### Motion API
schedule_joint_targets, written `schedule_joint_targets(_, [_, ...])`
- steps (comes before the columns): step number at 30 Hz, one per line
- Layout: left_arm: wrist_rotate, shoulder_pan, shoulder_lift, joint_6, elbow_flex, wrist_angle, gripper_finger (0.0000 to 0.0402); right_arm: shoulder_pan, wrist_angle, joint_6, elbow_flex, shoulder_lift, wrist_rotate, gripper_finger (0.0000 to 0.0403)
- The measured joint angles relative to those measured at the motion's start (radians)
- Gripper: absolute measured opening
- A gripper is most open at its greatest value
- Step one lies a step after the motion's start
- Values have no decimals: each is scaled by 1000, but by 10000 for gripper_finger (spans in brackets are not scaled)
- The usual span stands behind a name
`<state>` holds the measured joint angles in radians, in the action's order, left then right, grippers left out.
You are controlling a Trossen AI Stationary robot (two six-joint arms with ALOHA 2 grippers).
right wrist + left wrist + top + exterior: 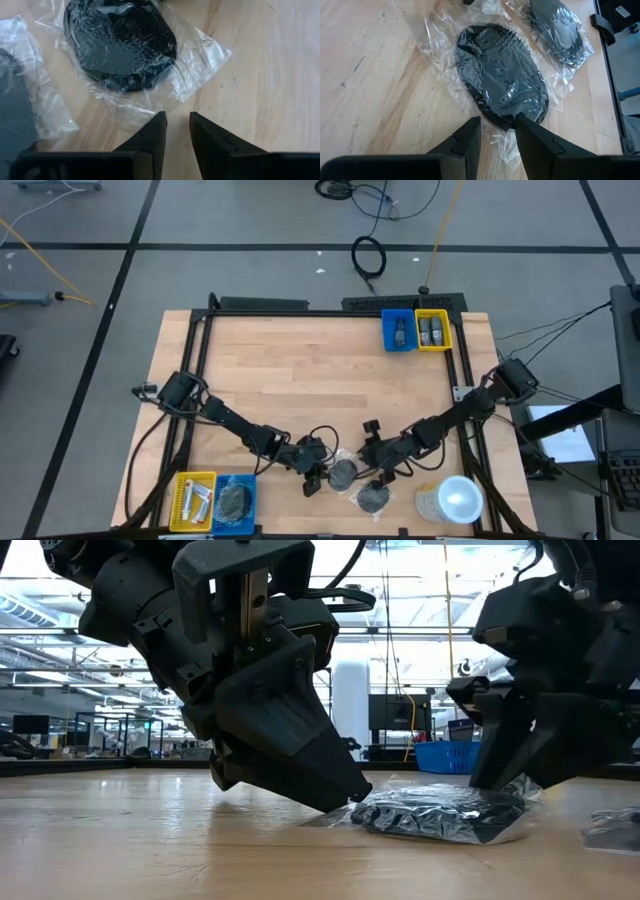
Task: Pick & Place Travel size toiletries
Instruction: Put the black hairbrush into the bottom blue bin
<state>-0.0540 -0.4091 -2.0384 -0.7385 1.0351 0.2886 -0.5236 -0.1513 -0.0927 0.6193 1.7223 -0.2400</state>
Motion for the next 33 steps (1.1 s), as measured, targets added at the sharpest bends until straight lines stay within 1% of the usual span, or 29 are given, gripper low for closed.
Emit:
schedule_joint_targets(3, [0, 0, 0, 0, 0, 0, 124, -9, -29, -7, -1, -16, 9, 86])
schedule_joint_targets(7, [1, 4, 0, -1, 0, 3, 124, -20, -159, 30, -2, -16, 13, 86])
schedule_joint_targets(10, [1, 10, 0, -2, 0, 5, 124, -21, -213, 57, -3, -16, 33, 86])
schedule_joint_targets(13, [-3, 16, 0, -2, 0, 5, 124, -20, -226, 60, -3, -15, 50, 86])
schedule_joint_targets(18, [-8, 28, 0, 3, 0, 15, 124, -20, -234, 56, -3, -15, 49, 86])
schedule_joint_targets(26, [-6, 48, -1, 31, -2, 60, 124, -5, -282, 79, -5, -13, 70, 88])
schedule_joint_targets(33, [-2, 63, -1, 40, -2, 68, 124, 10, -298, 79, -4, -7, 73, 106])
